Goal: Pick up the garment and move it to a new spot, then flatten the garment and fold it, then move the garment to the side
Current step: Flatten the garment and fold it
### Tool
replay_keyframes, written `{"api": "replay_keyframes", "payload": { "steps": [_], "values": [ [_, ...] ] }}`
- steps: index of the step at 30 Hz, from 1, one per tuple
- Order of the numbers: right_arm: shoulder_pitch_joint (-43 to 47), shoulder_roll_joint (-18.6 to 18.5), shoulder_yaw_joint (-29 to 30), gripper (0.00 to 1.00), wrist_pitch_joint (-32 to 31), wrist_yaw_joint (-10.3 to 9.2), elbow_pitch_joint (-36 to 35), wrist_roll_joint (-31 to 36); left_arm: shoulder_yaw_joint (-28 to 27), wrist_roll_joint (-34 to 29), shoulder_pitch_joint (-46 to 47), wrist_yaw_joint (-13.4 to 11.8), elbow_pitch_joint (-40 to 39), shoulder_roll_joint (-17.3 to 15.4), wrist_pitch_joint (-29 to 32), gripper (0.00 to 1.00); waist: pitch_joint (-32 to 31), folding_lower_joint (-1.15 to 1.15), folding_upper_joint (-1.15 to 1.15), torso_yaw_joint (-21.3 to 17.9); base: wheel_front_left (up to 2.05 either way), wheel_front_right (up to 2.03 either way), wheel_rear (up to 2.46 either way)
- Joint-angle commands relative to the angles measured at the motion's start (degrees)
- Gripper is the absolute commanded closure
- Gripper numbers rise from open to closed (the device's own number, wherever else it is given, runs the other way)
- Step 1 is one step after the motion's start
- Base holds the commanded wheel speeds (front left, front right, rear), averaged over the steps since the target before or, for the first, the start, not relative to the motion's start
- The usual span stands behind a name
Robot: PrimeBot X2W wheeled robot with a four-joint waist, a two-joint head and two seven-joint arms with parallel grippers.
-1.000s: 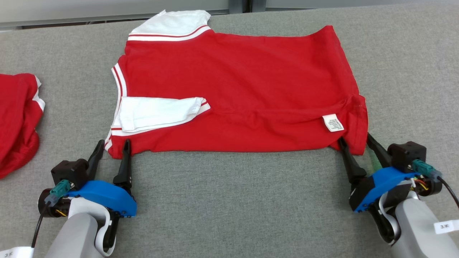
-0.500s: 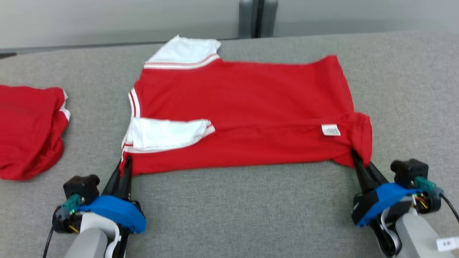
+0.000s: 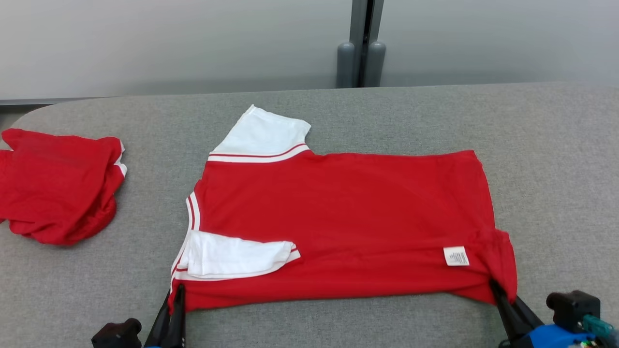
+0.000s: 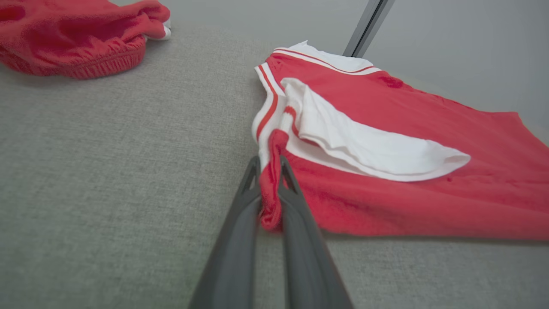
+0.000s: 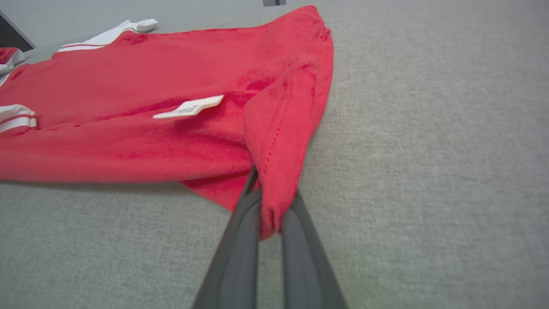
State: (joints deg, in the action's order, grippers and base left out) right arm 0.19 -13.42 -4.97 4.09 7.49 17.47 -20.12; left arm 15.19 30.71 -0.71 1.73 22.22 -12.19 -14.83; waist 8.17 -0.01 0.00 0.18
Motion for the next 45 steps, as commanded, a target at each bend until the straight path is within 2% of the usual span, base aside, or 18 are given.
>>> {"api": "replay_keyframes", "payload": {
  "steps": [1, 6, 7, 8, 9, 15, 23, 32, 45],
  "values": [
    [2.2, 0.4, 0.9, 1.0, -0.9, 0.01, -1.8, 0.5, -0.3, 0.0, -1.0, -0.7, -1.2, -0.3, 0.0, 1.0, -0.1, 0.01, 0.0, 0.2, 0.0, 0.0, 0.0],
    [7.1, 1.9, 3.7, 1.0, -4.7, 0.01, -7.5, 1.5, -0.4, 0.4, -3.6, -2.0, -4.2, -0.7, 1.0, 1.0, -0.5, 0.01, 0.0, 0.5, 0.0, 0.0, 0.0],
    [7.5, 2.3, 4.0, 0.87, -5.3, 0.01, -8.2, 1.7, -0.6, 0.4, -3.7, -2.4, -4.6, -0.7, 0.9, 0.89, -0.5, 0.01, 0.0, 0.4, 0.0, 0.0, 0.0],
    [7.7, 2.6, 4.3, 0.15, -5.7, 0.01, -8.7, 1.9, -0.8, 0.3, -3.6, -2.7, -5.0, -0.6, 0.7, 0.01, -0.7, 0.01, 0.0, 0.4, 0.0, 0.0, 0.0],
    [7.9, 2.8, 4.6, 0.0, -6.0, 0.01, -9.0, 2.2, -1.0, 0.1, -3.5, -3.0, -5.3, -0.6, 0.6, 0.0, -0.8, 0.01, 0.0, 0.3, 0.0, 0.0, 0.0],
    [5.0, 4.1, 5.5, 0.0, -5.0, 0.01, -12.3, 3.7, -2.4, -1.3, -1.6, -3.9, -7.7, -0.4, 0.0, 0.0, -1.4, 0.01, 0.0, -0.6, 0.0, 0.0, 0.0],
    [-1.3, 6.4, 6.0, 0.0, 0.8, 0.01, -14.5, 6.1, -6.8, -5.0, 2.1, -4.7, -12.0, -0.3, -0.4, 0.0, -1.5, 0.01, 0.0, -1.9, 0.0, 0.0, 0.0],
    [-7.3, 8.8, 5.2, 0.0, 5.3, 0.01, -10.8, 7.7, -10.2, -9.7, 5.4, -4.2, -13.6, 0.4, -0.4, 0.0, -1.7, 0.01, 0.0, -2.9, 0.0, 0.0, 0.0],
    [-10.1, 10.4, 4.6, 0.0, 9.2, 0.01, -3.3, 9.3, -11.8, -13.9, 7.6, -2.4, -9.8, 2.3, -0.4, 0.0, -1.5, 0.01, 0.0, -3.3, 0.0, 0.0, 0.0]
  ]
}}
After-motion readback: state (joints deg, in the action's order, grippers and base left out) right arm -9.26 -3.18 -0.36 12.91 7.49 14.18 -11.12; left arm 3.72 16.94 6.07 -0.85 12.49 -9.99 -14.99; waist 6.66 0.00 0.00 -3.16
